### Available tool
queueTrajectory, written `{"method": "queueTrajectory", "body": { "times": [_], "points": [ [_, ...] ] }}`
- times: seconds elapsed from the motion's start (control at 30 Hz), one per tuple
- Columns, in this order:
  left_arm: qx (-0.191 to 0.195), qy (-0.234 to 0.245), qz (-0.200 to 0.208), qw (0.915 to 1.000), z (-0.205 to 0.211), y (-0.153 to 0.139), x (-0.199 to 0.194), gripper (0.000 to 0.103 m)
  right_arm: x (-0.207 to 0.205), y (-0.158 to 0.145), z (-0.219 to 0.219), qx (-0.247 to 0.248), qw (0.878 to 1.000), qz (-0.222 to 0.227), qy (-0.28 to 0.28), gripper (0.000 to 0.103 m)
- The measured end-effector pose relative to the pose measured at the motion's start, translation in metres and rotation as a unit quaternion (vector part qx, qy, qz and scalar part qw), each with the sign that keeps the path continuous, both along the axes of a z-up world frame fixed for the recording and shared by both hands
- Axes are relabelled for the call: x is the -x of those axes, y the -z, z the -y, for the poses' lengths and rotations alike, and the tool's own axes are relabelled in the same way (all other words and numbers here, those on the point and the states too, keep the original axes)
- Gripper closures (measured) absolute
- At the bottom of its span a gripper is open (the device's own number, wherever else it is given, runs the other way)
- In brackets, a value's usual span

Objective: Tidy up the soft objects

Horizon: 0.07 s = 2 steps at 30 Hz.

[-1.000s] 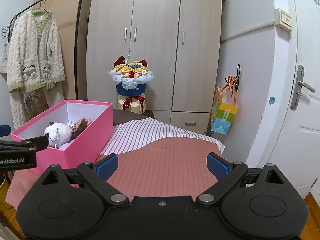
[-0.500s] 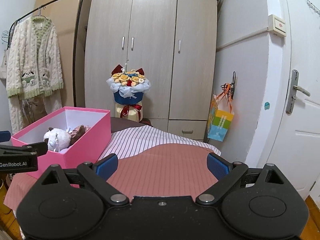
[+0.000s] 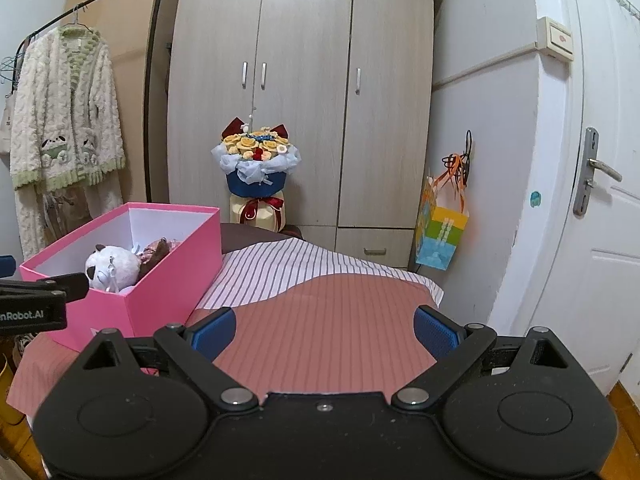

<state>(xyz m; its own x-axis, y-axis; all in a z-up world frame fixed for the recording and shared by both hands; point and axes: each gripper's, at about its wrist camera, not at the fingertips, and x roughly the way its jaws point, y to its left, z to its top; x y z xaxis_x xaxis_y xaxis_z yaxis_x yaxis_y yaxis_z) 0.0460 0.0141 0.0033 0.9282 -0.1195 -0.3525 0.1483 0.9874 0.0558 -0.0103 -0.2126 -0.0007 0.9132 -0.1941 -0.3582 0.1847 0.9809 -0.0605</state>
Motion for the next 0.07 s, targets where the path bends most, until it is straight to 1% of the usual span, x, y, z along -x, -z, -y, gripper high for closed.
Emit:
{"method": "queueTrajectory", "body": {
  "times": [0.07],
  "points": [
    [0.0,0.0,0.001,1.0,-0.0002,-0.0002,0.0003,0.0,-0.0011,0.0012,0.0002,-0.001,1.0,-0.003,0.001,0.005]
  ]
}}
